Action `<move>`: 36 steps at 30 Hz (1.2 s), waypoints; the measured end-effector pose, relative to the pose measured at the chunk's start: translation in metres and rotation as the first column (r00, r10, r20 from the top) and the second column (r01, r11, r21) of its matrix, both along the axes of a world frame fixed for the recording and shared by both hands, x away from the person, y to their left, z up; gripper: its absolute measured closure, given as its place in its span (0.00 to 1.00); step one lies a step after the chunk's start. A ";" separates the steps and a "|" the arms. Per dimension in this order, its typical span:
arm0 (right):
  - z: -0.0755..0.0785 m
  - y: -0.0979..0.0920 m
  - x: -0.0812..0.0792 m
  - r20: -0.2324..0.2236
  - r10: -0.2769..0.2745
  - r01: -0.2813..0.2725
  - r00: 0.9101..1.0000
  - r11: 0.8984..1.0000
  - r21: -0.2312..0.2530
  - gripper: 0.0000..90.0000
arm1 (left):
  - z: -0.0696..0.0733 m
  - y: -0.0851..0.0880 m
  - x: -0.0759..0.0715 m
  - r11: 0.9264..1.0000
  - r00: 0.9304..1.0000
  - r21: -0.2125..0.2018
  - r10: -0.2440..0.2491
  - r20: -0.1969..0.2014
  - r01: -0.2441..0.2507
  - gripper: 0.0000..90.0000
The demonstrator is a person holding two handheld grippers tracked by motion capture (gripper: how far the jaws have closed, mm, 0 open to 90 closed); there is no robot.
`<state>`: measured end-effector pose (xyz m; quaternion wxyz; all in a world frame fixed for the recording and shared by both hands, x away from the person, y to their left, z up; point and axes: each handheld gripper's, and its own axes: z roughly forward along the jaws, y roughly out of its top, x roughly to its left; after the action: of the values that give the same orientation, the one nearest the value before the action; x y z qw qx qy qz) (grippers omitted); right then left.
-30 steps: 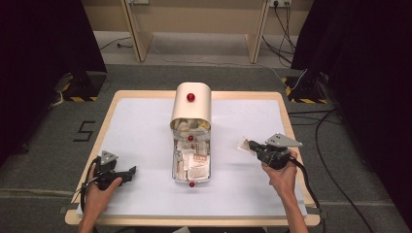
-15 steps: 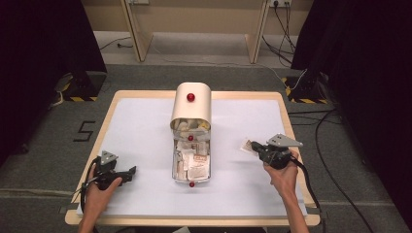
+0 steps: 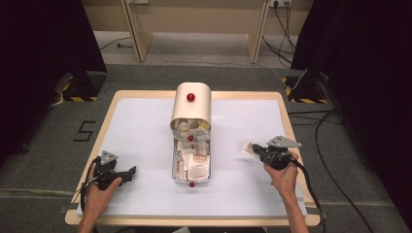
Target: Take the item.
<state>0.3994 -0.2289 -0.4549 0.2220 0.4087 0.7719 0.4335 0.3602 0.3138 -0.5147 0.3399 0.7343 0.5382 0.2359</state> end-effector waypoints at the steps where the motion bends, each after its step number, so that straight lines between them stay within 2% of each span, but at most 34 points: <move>1: 0.000 0.000 0.000 -0.002 0.000 0.000 1.000 1.000 0.000 0.99 | 0.000 0.000 0.000 1.000 1.000 0.000 0.000 0.000 0.000 0.13; 36: -0.019 0.009 0.006 -0.058 0.024 -0.026 0.998 0.999 -0.040 0.99 | 0.000 0.000 0.000 1.000 1.000 0.000 0.000 0.000 0.000 0.13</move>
<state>0.4055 -0.2203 -0.4737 0.2026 0.4066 0.7916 0.4087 0.3602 0.3137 -0.5147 0.3400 0.7342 0.5382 0.2360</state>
